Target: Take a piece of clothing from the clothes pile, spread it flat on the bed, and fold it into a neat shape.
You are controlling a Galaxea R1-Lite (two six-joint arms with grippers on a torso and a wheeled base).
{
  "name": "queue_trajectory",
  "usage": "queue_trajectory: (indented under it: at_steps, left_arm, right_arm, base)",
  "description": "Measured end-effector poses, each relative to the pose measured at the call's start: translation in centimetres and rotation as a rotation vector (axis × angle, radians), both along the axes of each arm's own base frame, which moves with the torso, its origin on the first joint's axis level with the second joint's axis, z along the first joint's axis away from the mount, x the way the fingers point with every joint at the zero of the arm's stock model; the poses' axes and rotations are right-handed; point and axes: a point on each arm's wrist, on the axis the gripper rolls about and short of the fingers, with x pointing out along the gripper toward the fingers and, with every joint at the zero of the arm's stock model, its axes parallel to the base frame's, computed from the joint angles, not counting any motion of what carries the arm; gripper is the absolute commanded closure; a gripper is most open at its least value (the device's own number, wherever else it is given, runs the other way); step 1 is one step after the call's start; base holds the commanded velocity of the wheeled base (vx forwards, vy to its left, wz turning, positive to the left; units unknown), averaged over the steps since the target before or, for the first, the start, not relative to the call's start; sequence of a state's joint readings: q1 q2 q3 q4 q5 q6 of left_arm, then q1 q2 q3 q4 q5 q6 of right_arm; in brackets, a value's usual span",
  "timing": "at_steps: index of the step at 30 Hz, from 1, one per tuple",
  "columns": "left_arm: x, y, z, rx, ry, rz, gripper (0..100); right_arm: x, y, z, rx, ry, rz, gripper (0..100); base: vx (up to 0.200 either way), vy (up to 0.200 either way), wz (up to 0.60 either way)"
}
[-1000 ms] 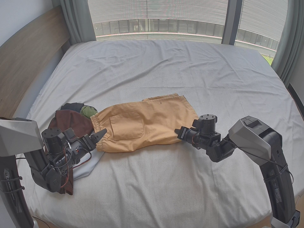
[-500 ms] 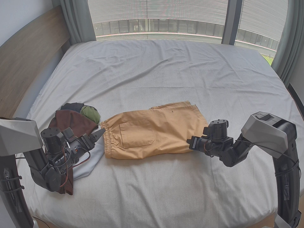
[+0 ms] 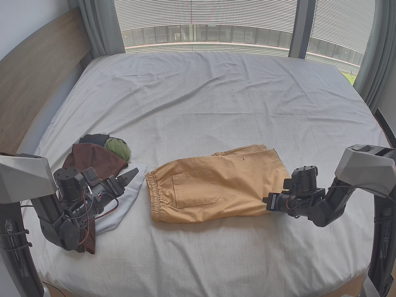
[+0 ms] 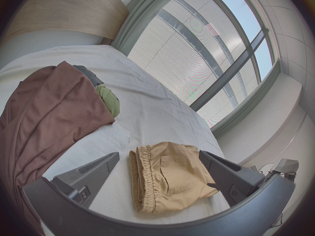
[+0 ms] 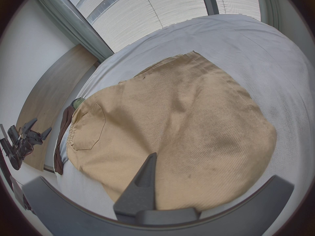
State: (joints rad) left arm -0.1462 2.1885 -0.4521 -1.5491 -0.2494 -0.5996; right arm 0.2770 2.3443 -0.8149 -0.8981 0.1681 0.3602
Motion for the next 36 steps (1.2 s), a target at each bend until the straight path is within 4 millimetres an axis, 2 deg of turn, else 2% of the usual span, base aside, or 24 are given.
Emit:
queue_trajectory:
  at_steps: [7,8,16,23,27,30,36]
  left_arm:
    - [-0.2,-0.6,-0.7,0.002,0.026,-0.026,0]
    - [-0.3,-0.7,-0.8,0.002,0.029,-0.030,0]
    - [-0.6,-1.5,-1.5,0.004,0.062,-0.063,0]
    - [-0.9,-2.2,-2.7,0.018,0.099,-0.086,0]
    - [-0.9,-2.5,-3.2,0.019,0.114,-0.095,0]
    - [-1.0,-3.0,-3.6,0.019,0.128,-0.107,0]
    - [-0.4,-3.9,-5.2,0.035,0.153,-0.095,0]
  right_arm:
    - [-0.4,-0.4,0.3,0.000,-0.019,-0.005,100]
    - [-0.4,-0.5,0.3,0.000,-0.019,-0.005,0]
    - [-2.0,-0.7,-0.7,-0.022,0.052,0.010,0]
    - [-5.2,-0.3,-1.3,-0.032,0.156,0.077,0]
    - [-7.4,0.5,-0.5,-0.010,0.178,0.153,0]
    - [-8.5,1.2,0.9,0.030,0.141,0.214,0]
    - [-8.6,1.9,3.7,0.119,-0.004,0.238,0]
  base:
    - [0.000,0.000,0.00]
    - [0.000,0.000,0.00]
    - [0.000,0.000,0.00]
    - [0.000,0.000,0.00]
    - [0.000,0.000,0.00]
    - [0.000,0.000,0.00]
    - [0.000,0.000,0.00]
